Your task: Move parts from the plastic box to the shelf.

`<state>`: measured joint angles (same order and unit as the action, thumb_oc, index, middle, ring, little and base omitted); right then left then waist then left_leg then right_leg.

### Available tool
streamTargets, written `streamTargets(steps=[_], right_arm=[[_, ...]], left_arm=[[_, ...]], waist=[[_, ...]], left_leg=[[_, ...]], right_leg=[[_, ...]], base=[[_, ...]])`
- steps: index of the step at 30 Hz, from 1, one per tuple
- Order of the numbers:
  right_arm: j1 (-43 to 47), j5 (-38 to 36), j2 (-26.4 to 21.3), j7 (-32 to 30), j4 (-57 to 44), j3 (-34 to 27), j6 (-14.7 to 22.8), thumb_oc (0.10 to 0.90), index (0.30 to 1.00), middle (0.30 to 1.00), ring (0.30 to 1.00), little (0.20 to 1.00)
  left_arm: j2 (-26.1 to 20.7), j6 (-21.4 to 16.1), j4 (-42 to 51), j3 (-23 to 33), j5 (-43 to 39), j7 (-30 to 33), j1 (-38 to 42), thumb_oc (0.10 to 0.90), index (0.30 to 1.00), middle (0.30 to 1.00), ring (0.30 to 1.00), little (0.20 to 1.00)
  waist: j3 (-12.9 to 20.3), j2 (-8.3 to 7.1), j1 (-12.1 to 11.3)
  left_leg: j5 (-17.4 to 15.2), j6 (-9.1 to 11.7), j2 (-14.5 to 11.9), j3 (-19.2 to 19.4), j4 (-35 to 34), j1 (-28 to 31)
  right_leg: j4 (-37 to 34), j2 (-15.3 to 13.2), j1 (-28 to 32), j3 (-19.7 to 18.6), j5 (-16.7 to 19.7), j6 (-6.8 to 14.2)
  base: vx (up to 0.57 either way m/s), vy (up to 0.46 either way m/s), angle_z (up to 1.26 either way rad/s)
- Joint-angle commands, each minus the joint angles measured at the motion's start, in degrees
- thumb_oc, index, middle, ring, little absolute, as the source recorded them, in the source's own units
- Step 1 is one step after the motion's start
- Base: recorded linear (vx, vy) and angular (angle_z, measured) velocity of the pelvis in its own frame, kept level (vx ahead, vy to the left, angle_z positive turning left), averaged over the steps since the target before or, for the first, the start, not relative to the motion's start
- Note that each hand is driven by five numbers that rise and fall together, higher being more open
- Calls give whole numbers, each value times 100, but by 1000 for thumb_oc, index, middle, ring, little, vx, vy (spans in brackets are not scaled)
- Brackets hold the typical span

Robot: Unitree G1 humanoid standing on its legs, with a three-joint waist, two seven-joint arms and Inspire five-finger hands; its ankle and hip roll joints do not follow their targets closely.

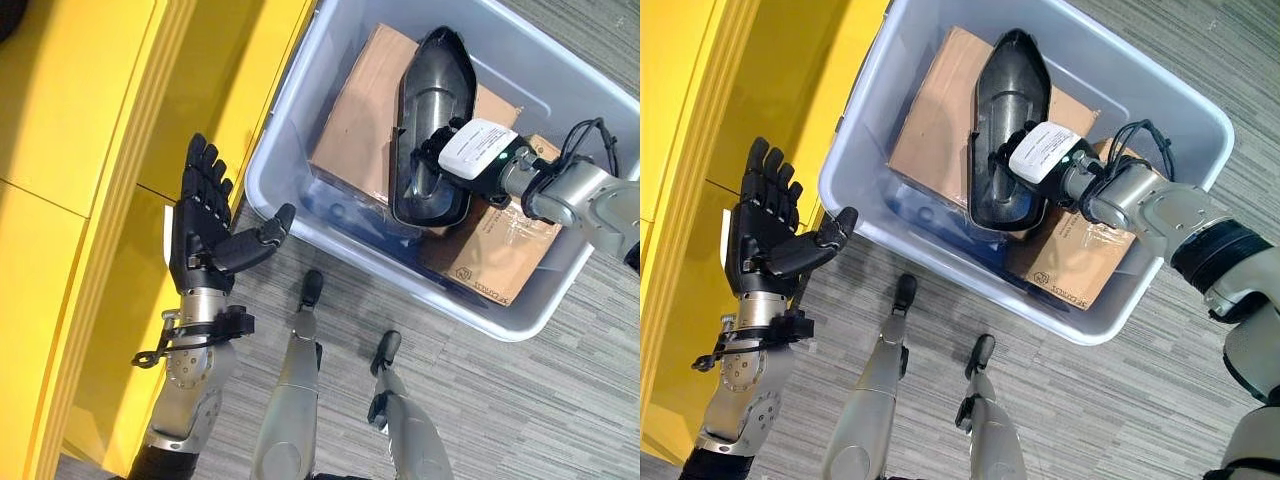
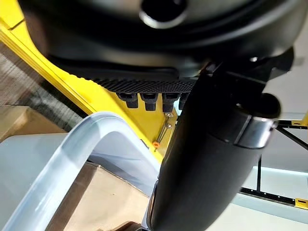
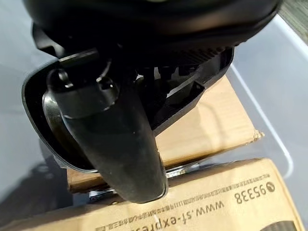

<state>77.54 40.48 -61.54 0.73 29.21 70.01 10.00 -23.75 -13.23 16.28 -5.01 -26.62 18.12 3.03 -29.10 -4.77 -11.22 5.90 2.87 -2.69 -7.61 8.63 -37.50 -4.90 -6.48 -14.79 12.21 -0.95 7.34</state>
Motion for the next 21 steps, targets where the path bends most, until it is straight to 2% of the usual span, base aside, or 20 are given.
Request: streamTargets(steps=[1,13,17,18,19,20,21], right_arm=[[606,193,-156,60,67,375,-33,900,1000,1000,1000,1000],[621,542,136,41,230,508,2,900,1000,1000,1000,1000],[562,412,250,-15,284,280,-77,900,1000,1000,1000,1000],[550,335,303,-20,313,218,-106,900,1000,1000,1000,1000],[446,-47,436,-18,354,-65,-216,900,1000,1000,1000,1000],[434,-49,437,-14,348,-81,-220,900,1000,1000,1000,1000],[274,-701,585,69,238,-470,-290,900,1000,1000,1000,1000]], left_arm=[[-254,-679,1192,217,183,-2,13,900,1000,1000,1000,1000],[-228,-697,1219,147,216,42,164,900,1000,1000,1000,1000],[-210,-705,1211,124,217,62,234,900,1000,1000,1000,1000],[-201,-698,1211,125,208,66,243,900,1000,1000,1000,1000],[-168,-691,1195,130,193,80,277,900,1000,1000,1000,1000],[-179,-692,1195,128,192,81,276,900,1000,1000,1000,1000],[-149,-679,1170,110,178,70,311,900,1000,1000,1000,1000]], waist=[[-69,-340,-208],[-69,-391,-278],[-69,-403,-261],[-69,-398,-257],[-69,-387,-235],[-69,-397,-241],[-69,-391,-220]], left_leg=[[43,278,-40,66,300,-611],[38,259,16,0,269,-717],[33,249,18,6,267,-717],[33,245,21,9,265,-719],[43,241,19,11,262,-724],[44,241,19,12,262,-723],[44,230,16,15,252,-716]], right_leg=[[-10,-296,1224,218,-567,192],[-10,-269,1169,294,-591,202],[-10,-269,1173,292,-597,204],[-10,-268,1168,286,-591,203],[-10,-267,1158,279,-575,199],[-10,-267,1158,278,-575,199],[-10,-266,1163,276,-584,190]], base=[[17,4,9],[4,6,5],[0,0,0],[0,0,0],[0,0,0],[0,0,0],[0,0,0]])
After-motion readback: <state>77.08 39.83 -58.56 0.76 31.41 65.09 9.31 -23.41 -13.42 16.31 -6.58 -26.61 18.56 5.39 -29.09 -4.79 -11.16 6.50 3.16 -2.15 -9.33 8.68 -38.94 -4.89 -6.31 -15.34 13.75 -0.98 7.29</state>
